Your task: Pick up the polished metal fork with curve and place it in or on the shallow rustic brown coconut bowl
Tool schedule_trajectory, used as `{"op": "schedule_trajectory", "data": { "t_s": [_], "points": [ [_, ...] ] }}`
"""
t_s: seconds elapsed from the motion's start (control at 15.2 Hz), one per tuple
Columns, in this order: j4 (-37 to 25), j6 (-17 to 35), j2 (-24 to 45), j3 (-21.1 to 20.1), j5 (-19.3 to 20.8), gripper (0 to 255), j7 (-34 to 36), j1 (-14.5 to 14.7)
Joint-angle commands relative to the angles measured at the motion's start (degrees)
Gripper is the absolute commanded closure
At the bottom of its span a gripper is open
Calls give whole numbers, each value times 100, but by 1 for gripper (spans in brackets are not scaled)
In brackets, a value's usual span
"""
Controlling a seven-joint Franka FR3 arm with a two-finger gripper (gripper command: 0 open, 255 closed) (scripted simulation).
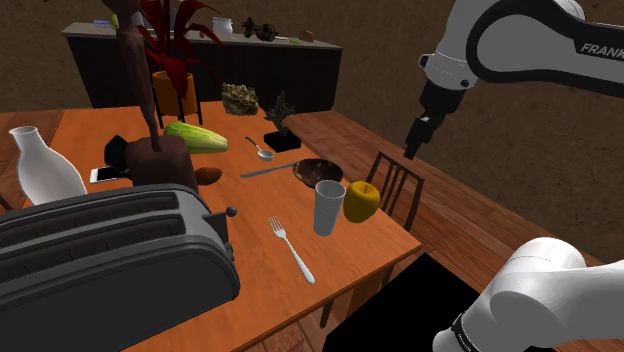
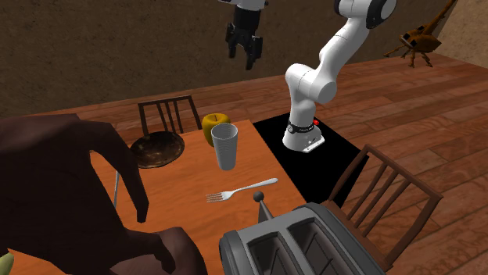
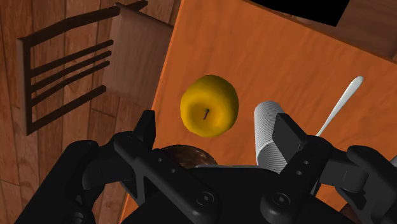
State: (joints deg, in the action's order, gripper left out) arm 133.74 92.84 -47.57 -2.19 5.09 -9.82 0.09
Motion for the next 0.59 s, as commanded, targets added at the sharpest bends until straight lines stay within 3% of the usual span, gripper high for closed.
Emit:
{"op": "schedule_trajectory", "data": {
  "t_s": [0.0, 0.53],
  "points": [
    [0, 0, 0, 0, 0, 0, 0, 0],
    [554, 1102, 669, -700, -559, 0, 1148, 96]
  ]
}}
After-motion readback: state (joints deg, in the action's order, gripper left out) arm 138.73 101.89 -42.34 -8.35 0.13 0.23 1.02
